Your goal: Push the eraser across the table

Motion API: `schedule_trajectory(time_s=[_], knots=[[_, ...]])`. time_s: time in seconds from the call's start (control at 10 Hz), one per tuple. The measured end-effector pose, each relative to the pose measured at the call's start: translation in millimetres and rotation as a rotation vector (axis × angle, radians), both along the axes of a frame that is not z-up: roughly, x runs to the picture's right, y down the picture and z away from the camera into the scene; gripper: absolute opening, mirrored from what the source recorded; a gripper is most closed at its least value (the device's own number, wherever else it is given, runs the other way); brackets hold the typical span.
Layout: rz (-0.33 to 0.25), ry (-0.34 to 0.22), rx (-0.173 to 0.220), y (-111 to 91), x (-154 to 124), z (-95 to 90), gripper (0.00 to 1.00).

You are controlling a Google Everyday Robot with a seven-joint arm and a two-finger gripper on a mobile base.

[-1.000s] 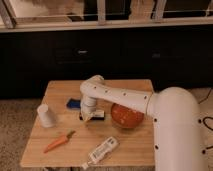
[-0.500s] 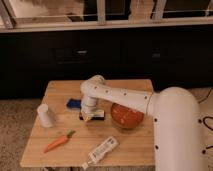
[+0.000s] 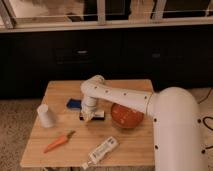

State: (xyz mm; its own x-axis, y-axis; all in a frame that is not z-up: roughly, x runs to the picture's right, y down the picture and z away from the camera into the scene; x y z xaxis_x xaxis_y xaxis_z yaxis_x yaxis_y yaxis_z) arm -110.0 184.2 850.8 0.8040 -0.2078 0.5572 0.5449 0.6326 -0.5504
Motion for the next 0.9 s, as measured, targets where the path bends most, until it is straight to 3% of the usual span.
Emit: schedule_trajectory(time_s=[0.6, 0.9], knots=[[0.021, -0.037, -0.007, 19.7, 6.2, -18.1, 0.04], [0.032, -0.026, 0.0, 15.8, 6.6, -12.4, 0.04]])
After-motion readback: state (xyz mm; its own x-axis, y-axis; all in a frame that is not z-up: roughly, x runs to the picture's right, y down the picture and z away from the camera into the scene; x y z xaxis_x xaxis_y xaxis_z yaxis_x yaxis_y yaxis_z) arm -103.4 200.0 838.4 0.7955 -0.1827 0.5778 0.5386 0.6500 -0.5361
